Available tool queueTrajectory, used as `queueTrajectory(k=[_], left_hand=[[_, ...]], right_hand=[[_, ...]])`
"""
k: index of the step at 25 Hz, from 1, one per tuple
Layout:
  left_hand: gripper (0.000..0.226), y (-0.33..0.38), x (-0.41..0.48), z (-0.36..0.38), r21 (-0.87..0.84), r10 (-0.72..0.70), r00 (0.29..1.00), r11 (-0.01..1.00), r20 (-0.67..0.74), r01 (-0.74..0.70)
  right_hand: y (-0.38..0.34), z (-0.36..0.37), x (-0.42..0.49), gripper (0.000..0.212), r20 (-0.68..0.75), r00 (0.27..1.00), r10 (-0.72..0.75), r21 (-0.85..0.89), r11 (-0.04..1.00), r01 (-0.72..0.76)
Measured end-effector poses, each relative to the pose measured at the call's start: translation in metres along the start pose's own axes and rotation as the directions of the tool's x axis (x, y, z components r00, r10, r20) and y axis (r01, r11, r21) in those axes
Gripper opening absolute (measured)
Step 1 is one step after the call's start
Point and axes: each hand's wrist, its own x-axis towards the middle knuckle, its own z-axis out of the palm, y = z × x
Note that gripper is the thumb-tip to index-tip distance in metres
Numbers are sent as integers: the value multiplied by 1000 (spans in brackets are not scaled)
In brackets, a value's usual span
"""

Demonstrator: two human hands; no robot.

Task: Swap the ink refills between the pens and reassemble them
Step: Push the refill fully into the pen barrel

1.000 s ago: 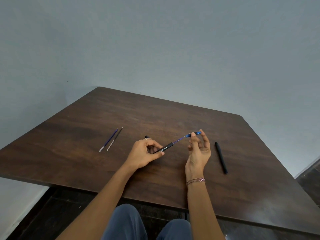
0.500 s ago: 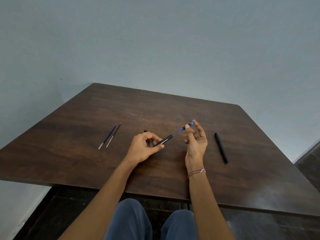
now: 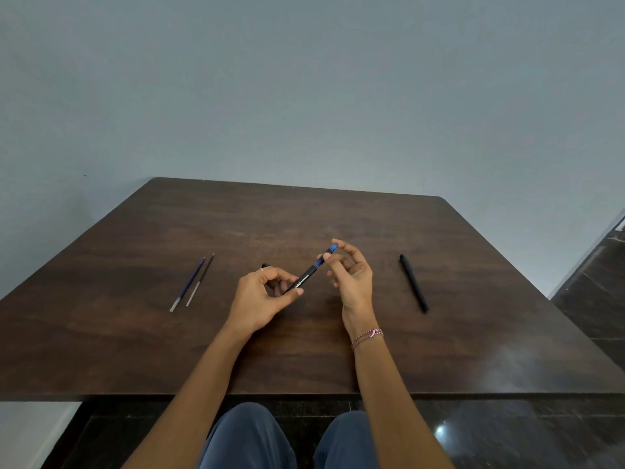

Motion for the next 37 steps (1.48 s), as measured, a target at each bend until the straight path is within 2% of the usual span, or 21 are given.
queueTrajectory(k=[5, 12, 19, 25, 37], left_hand=[[25, 0, 0, -1, 22, 21, 1000, 1000, -5, -21], [17, -1, 0, -1, 10, 54, 998, 999, -34, -53], [27, 0, -2, -2, 28, 90, 994, 996, -56, -89], [19, 0, -2, -2, 29, 102, 993, 994, -64, -101], [21, 1, -2, -2, 50, 104, 992, 994, -67, -101]], right_hand=[[0, 1, 0, 22, 33, 999, 28, 14, 1000, -28], [3, -1, 2, 23, 53, 999, 13, 22, 1000, -14], [3, 0, 2, 22, 83, 996, 15, 31, 999, -17], [5, 2, 1, 23, 74, 997, -35, 8, 999, 34], [3, 1, 0, 19, 84, 996, -21, 31, 999, 19]])
